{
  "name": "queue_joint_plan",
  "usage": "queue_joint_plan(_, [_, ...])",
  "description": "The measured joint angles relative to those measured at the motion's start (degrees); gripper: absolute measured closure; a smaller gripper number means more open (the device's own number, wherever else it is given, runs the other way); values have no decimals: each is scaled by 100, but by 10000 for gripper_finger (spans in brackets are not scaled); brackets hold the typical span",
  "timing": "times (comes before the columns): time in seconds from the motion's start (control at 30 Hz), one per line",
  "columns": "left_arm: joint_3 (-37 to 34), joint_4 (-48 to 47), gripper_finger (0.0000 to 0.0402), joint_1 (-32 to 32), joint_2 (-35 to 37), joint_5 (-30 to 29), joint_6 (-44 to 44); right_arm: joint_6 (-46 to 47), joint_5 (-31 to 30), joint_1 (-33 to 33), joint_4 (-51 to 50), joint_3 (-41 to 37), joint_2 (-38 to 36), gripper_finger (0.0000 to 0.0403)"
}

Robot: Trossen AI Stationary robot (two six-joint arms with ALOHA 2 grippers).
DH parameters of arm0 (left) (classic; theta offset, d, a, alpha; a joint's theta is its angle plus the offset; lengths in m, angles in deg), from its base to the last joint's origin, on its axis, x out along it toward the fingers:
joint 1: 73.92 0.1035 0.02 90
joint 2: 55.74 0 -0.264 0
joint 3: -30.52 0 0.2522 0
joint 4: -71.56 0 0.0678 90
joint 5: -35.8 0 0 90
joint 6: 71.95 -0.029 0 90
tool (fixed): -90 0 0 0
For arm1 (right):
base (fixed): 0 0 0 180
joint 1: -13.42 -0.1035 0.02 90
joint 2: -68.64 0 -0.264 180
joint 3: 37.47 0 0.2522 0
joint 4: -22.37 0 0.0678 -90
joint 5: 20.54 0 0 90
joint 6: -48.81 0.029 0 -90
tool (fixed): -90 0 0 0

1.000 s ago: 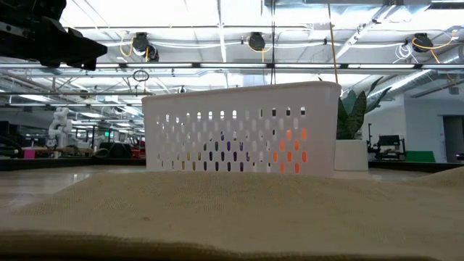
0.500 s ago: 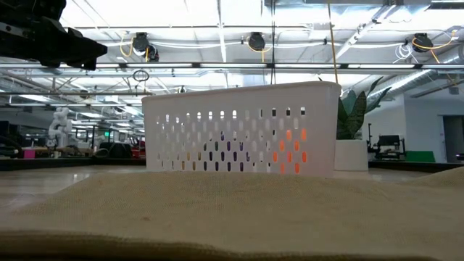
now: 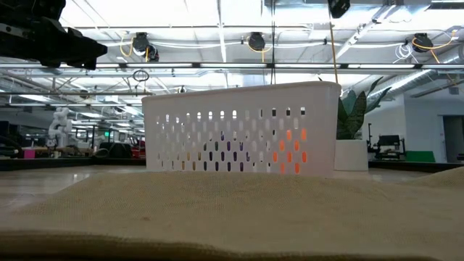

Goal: Pick and placing Produce into tupperware
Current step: Adjust the basket

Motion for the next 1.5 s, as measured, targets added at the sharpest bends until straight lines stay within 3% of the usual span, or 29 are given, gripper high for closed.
queue_joint_plan(0.23, [0, 0, 371, 0, 0, 2, -4, 66, -306, -25, -2, -216, -288, 403])
queue_joint_plan(0.5, [-1, 0, 371, 0, 0, 0, -7, -258, -301, -96, -709, -394, -557, 403])
queue_joint_plan(1.1, [-2, -2, 371, 0, 0, 0, -10, -462, -328, -79, 73, -1788, -1944, 403])
queue_joint_plan(1.3, [0, -9, 371, -1, -2, 0, -11, -321, -1020, -79, 611, -2370, -2295, 403])
queue_joint_plan(1.5, [-1, -48, 371, 0, 0, 0, -34, -467, -1027, -88, 1077, -2825, -2384, 403])
